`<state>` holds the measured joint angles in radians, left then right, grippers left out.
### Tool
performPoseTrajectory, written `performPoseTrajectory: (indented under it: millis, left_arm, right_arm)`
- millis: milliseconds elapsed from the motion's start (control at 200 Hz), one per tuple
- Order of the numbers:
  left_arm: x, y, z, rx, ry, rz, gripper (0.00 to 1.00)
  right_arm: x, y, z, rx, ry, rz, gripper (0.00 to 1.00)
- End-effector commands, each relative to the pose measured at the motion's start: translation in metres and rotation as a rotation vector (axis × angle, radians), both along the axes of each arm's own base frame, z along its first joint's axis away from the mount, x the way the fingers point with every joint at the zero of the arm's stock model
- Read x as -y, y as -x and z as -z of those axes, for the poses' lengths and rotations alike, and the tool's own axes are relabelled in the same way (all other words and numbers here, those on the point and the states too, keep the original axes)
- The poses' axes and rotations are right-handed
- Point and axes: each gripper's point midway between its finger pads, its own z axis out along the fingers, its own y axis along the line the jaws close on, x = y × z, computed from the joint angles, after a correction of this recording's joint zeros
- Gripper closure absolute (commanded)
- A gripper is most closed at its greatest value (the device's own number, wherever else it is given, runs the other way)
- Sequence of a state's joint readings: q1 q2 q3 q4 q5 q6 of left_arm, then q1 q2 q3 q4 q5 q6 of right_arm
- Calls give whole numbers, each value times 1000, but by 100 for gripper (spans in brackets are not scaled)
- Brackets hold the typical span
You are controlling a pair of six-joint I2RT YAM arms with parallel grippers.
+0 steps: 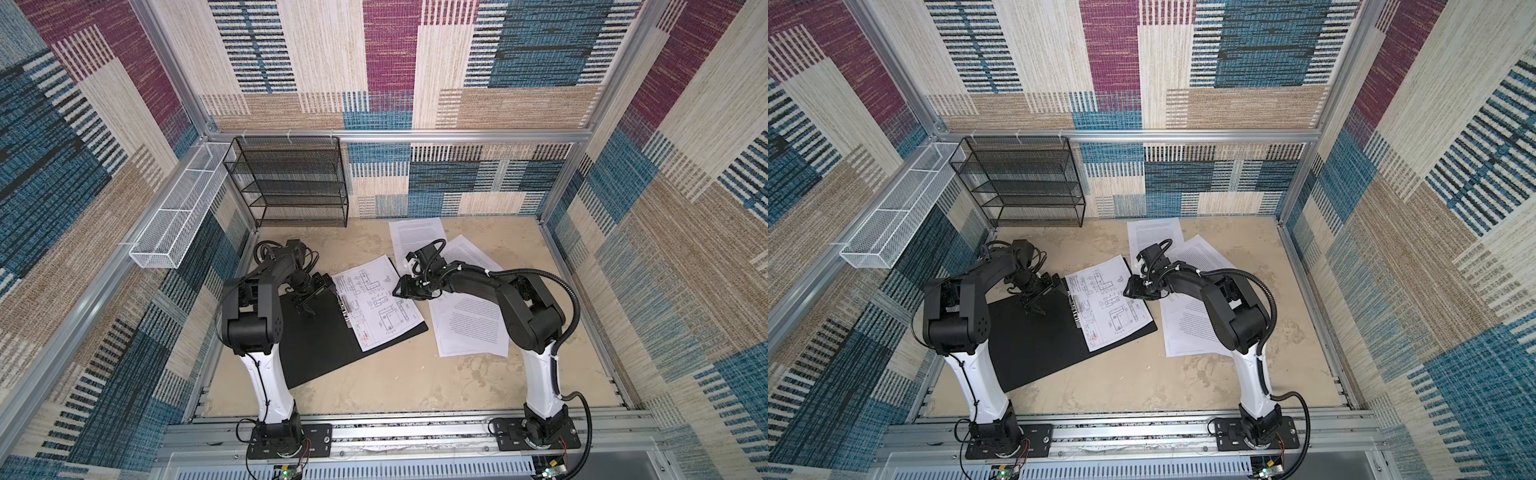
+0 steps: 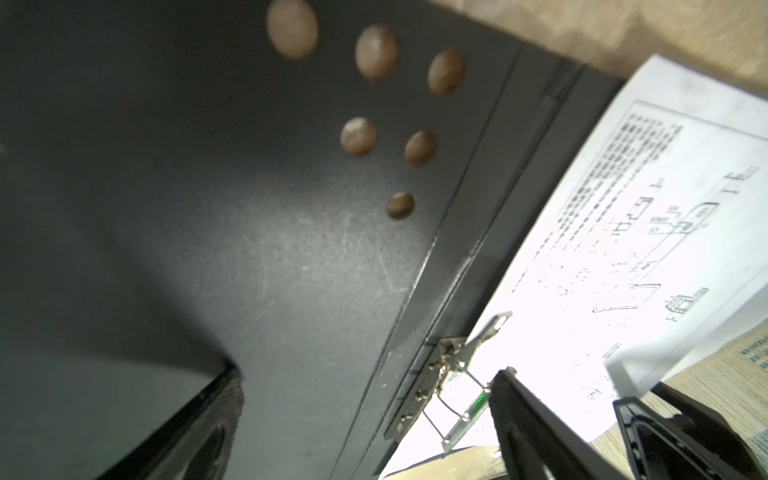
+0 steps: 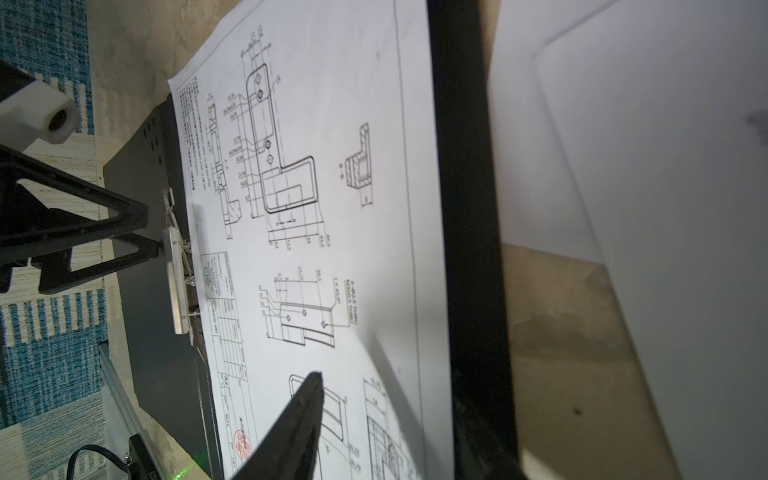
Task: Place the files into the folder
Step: 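Release the sheet and move both grippers to the loose text pages, then pinch the top printed text sheet edges with both grippers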
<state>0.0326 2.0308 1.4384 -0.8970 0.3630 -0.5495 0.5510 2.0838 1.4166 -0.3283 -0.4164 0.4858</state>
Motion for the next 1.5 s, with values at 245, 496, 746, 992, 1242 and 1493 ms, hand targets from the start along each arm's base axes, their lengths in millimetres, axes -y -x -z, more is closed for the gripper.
performPoseTrajectory:
  millis: [245,496,746,992,1242,1493]
  left_arm:
    - [-1,-1,15,-8,-10,25,6]
    - [-2,0,15,-9,-13,27,6]
    - [-14,-1,11,-19,-68,48,6]
    - [0,-16,-27,96,-22,91,6]
    - [90,-6,-128,360,60,282,6]
    - [263,34,-144,415,208,667,6]
  right_arm:
    - [10,7,-7,11,42,73,47]
    - [18,-1,-4,24,94,116,44]
    - [32,-13,-32,110,138,184,29]
    - [80,-13,-81,202,126,267,7]
    - [189,17,-77,161,128,469,0]
    - [282,46,-67,122,83,725,0]
